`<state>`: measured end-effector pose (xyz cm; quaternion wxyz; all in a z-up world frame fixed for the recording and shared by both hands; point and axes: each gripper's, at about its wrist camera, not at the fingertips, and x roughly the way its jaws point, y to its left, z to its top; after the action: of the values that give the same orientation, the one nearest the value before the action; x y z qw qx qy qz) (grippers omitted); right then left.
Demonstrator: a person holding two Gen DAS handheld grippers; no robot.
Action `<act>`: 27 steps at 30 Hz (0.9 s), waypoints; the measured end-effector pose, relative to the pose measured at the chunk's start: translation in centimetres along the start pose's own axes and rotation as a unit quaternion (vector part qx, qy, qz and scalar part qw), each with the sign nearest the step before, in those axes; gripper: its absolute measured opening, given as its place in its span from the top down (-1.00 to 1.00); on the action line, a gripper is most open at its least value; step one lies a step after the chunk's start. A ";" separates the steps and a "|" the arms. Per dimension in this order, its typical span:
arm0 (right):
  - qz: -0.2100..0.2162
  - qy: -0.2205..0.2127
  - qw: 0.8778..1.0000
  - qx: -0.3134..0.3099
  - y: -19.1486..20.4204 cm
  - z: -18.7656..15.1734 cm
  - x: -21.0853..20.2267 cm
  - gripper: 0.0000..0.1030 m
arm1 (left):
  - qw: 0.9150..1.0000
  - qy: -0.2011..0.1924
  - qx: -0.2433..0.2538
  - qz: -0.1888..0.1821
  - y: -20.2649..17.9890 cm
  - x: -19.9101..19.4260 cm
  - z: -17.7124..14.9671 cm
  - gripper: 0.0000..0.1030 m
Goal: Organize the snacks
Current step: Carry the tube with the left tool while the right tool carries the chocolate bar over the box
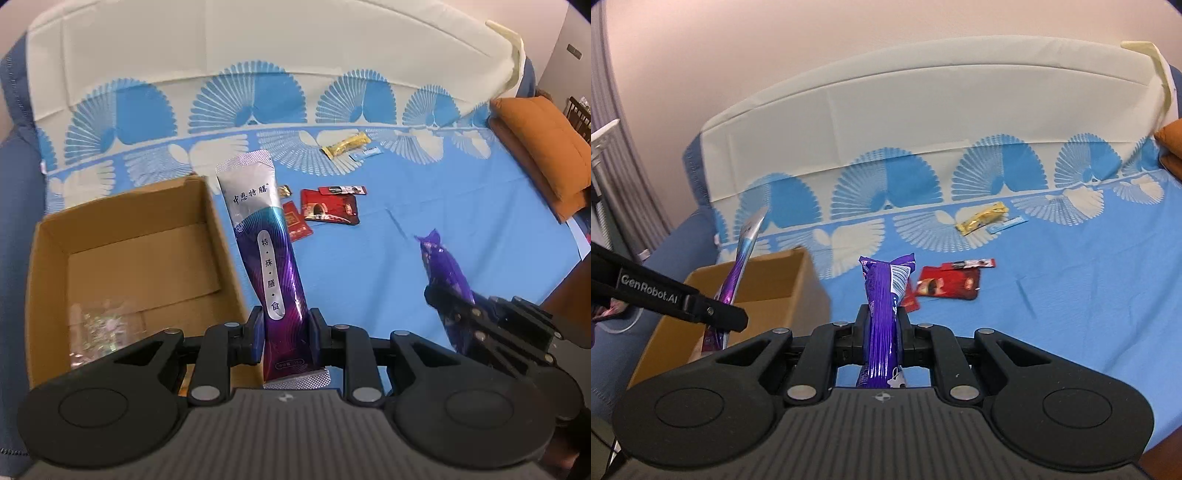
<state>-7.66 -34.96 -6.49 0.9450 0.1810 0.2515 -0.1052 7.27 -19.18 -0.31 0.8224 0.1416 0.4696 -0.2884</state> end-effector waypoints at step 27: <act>0.095 0.060 0.990 -0.088 15.2 -3.6 -3.5 0.73 | 0.996 -0.028 -0.051 0.063 10.2 -8.2 -12.5 0.48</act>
<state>-7.77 -19.27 -3.22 0.9462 0.1261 0.2973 0.0188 1.60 -1.96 -0.14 0.8578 0.1205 0.4507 -0.2156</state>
